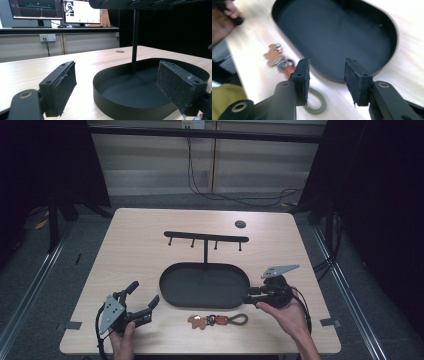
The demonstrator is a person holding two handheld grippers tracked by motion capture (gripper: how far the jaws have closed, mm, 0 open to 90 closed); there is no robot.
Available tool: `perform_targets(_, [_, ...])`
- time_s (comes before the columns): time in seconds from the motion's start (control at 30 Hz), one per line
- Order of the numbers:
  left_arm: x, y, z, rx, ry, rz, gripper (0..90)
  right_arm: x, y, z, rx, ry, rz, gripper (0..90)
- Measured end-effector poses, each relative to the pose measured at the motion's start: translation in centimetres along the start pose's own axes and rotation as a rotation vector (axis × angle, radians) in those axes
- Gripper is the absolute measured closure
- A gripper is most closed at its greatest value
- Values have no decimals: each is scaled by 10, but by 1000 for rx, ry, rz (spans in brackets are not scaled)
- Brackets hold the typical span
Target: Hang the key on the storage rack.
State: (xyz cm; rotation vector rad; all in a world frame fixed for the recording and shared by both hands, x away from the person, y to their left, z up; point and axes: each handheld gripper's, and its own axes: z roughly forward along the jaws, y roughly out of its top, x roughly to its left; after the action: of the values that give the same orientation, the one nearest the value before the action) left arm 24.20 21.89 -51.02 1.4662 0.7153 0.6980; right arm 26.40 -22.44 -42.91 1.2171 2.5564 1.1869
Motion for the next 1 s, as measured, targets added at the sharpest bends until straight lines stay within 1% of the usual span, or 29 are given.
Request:
perform_targets(0.03, [-1,0,0,-3,8,-9,157,0,0,0,13,16,4,592])
perform_targets(0.1, [-1,0,0,-1,2,-6,157,1,-1,0,39,45,-3,623])
perform_targets(0.13, [-1,0,0,-1,6,-7,157,0,-1,1,46,58,-3,651])
perform_targets(0.17, [-1,0,0,-2,8,-7,157,0,-1,2,67,71,-7,667])
perform_targets(0.2, [-1,0,0,-1,8,-7,157,1,-1,3,81,75,-18,683])
perform_targets(0.23, [0,0,0,1,-6,8,157,1,-2,4,90,72,-26,695])
perform_targets(0.27, [0,0,0,0,-7,6,157,1,-3,5,95,89,-25,714])
perform_targets(0.3, [0,0,0,-1,1,-2,157,1,-3,6,109,109,-27,728])
perform_targets(0.33, [-1,0,0,-1,7,-6,157,2,-4,7,127,113,-34,743])
perform_targets(0.37, [-1,0,0,-2,8,-6,157,1,-5,9,152,110,-47,750])
perform_targets(0.4, [0,0,0,0,-2,3,157,1,-5,11,165,96,-58,755])
perform_targets(0.43, [1,0,0,0,-6,10,157,1,-5,13,184,90,-54,763])
perform_targets(0.47, [-1,0,0,-3,4,-7,157,1,-4,15,199,86,-45,766])
perform_targets(0.5, [-1,0,0,-3,2,-8,157,1,-3,17,204,77,-44,768])
perform_targets(0.57, [-1,0,0,-2,7,-7,157,1,-4,23,246,82,-27,774])
perform_targets(0.6, [-1,0,0,-1,10,-7,157,1,-4,25,258,92,-31,772])
perform_targets(0.67, [-1,0,0,-1,10,-7,157,1,-6,28,291,85,-35,751])
perform_targets(0.7, [-1,0,0,-1,8,-6,157,1,-7,29,298,88,-29,744])
perform_targets(0.73, [-1,0,0,-2,4,-8,157,1,-8,30,301,82,-30,741])
perform_targets(0.77, [-1,0,0,-3,4,-8,157,1,-8,31,316,78,-24,715])
perform_targets(0.8, [-1,0,0,-3,2,-9,157,0,-8,32,323,71,-21,714])
perform_targets(0.87, [-1,0,0,-3,5,-6,157,-1,-9,36,350,71,-17,721])
perform_targets(0.9, [-1,0,0,-3,4,-6,157,-2,-10,38,355,66,-19,738])
perform_targets(0.97, [-1,0,0,-3,4,-6,157,-3,-11,40,365,77,-26,756])
perform_targets(1.0, [-1,0,0,-3,2,-9,157,-3,-11,42,374,72,-25,766])
